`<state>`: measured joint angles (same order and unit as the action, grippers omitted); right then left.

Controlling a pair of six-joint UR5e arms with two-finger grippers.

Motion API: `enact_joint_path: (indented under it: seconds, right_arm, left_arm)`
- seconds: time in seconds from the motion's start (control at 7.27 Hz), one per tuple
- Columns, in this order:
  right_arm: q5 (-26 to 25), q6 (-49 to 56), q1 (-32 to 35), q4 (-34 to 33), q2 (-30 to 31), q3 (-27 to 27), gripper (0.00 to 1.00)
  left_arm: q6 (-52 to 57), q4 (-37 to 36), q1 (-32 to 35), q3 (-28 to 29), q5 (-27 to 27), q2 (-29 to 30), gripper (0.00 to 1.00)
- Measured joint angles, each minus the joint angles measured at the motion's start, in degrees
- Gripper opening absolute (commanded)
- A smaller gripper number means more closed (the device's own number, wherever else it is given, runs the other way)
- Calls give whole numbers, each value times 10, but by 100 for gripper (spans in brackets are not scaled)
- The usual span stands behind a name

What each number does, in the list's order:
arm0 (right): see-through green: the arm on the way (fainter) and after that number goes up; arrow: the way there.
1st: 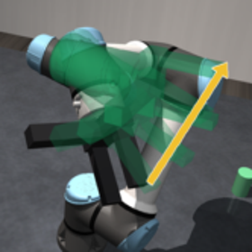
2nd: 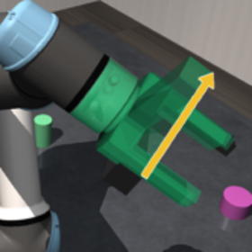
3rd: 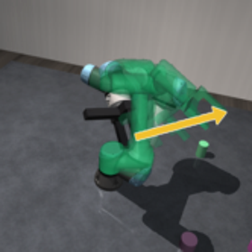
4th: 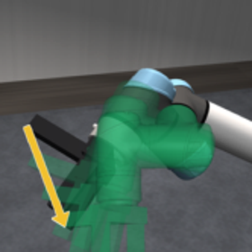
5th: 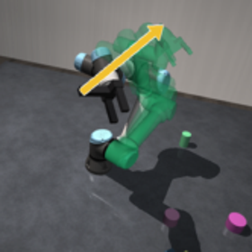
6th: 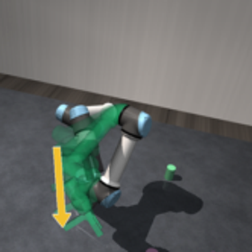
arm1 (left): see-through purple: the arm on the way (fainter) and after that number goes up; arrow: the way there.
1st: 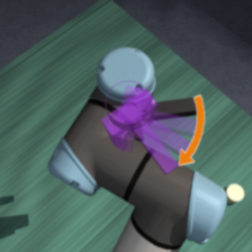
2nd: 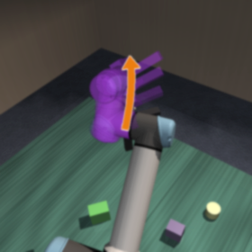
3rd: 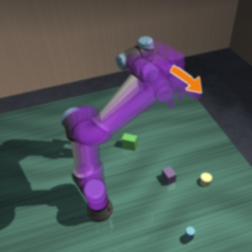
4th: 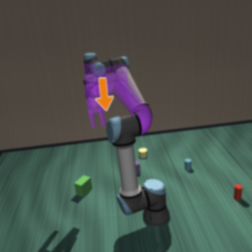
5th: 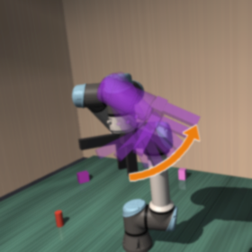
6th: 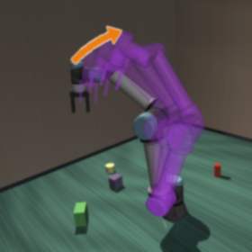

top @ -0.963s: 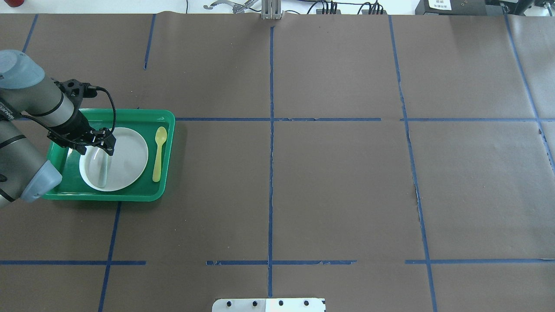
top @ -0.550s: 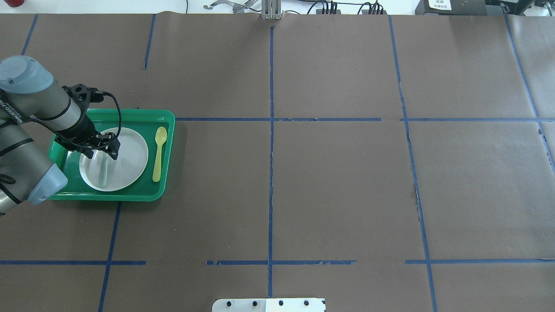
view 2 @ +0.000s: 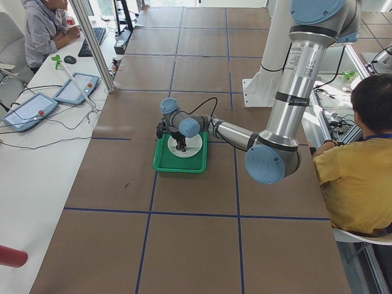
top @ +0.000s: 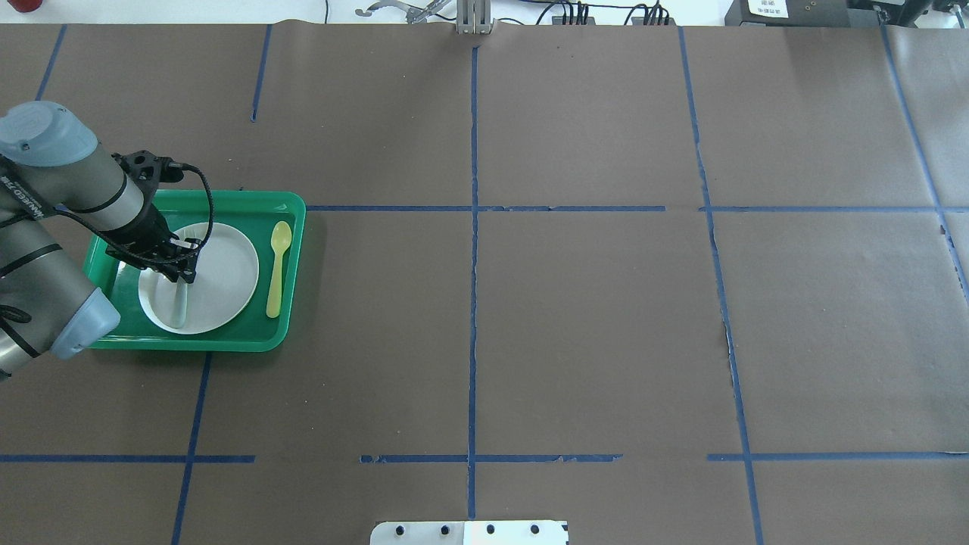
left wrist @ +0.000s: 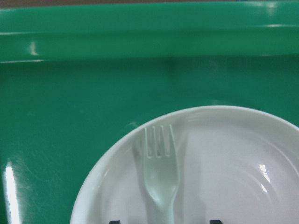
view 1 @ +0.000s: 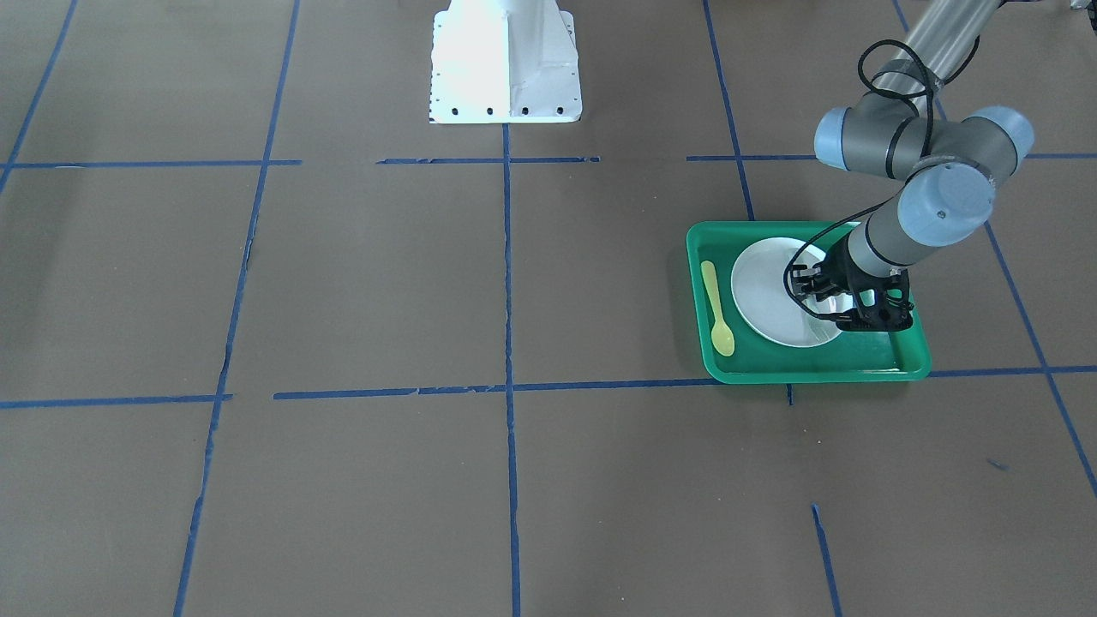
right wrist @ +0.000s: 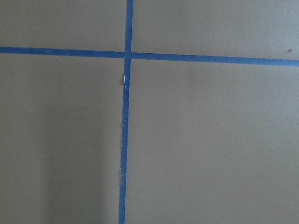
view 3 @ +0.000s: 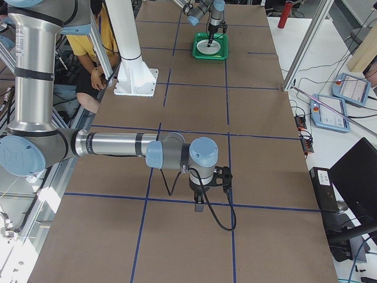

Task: Place fork
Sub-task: 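Lift the white fork off the plate and carry it beside the plate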

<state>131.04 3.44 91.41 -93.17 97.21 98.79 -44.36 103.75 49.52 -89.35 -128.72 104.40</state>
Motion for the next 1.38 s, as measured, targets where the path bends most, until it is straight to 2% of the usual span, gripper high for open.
enact_joint_path:
  seconds: [0.41,0.83,0.96,1.38]
  right_arm:
    - [0,1,0,0,0,0,100]
    - [0,0,0,0,0,0,100]
    - [0,0,0,0,0,0,100]
    - [0,0,0,0,0,0,100]
  left_arm:
    - [-2,-4,7,-23,-2,-1,0]
    - [35,-44,77,-77,-1,-11,0]
    - [71,-57,88,-74,1,-20,0]
    - [100,-55,89,-5,1,-16,0]
